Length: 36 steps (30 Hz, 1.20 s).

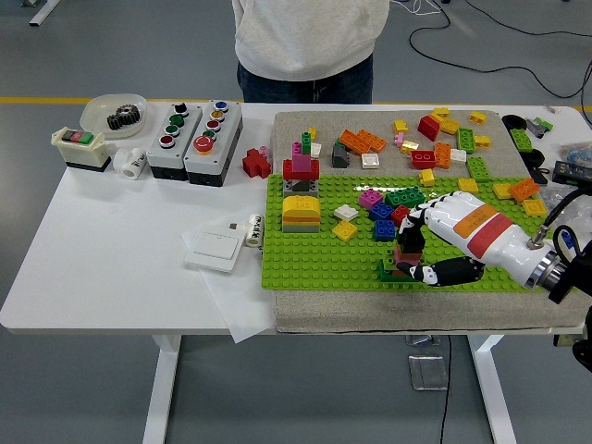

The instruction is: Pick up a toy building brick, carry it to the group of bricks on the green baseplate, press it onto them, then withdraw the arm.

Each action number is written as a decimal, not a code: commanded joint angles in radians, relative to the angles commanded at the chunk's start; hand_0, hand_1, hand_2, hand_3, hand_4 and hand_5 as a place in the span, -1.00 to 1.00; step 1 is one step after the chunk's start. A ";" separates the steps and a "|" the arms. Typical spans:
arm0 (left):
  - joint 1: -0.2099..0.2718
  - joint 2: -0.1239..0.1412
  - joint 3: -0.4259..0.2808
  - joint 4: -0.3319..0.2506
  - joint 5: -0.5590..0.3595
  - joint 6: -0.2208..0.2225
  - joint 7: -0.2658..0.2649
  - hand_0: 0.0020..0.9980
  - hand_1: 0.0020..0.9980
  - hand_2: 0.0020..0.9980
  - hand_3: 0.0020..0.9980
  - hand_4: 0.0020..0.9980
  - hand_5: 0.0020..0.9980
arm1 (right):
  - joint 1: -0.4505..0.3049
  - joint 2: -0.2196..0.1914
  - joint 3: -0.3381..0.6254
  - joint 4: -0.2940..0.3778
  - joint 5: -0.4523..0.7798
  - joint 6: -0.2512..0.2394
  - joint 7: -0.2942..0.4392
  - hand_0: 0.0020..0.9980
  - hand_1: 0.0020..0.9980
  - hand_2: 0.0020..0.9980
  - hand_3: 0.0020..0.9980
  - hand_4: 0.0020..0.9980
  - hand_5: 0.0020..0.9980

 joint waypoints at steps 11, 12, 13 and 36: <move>0.002 0.000 -0.002 0.000 0.004 0.000 0.001 -0.04 0.15 0.29 0.16 0.21 0.36 | -0.002 0.000 0.004 -0.001 -0.007 0.001 -0.004 -0.15 -0.01 0.13 0.07 0.51 -0.07; 0.003 0.000 -0.002 0.000 0.004 -0.001 0.001 -0.04 0.15 0.29 0.16 0.21 0.36 | -0.003 0.000 0.004 -0.001 -0.008 0.002 -0.004 -0.15 -0.01 0.13 0.07 0.51 -0.07; 0.003 0.000 -0.002 0.000 0.004 -0.001 0.001 -0.04 0.15 0.29 0.16 0.21 0.36 | -0.003 0.000 0.004 -0.001 -0.009 0.002 -0.005 -0.15 -0.01 0.13 0.07 0.51 -0.07; -0.001 -0.001 0.002 0.000 -0.001 0.000 -0.001 -0.04 0.16 0.29 0.16 0.21 0.36 | -0.003 -0.002 0.010 0.005 -0.016 0.004 -0.004 -0.22 -0.05 0.12 0.10 0.52 -0.10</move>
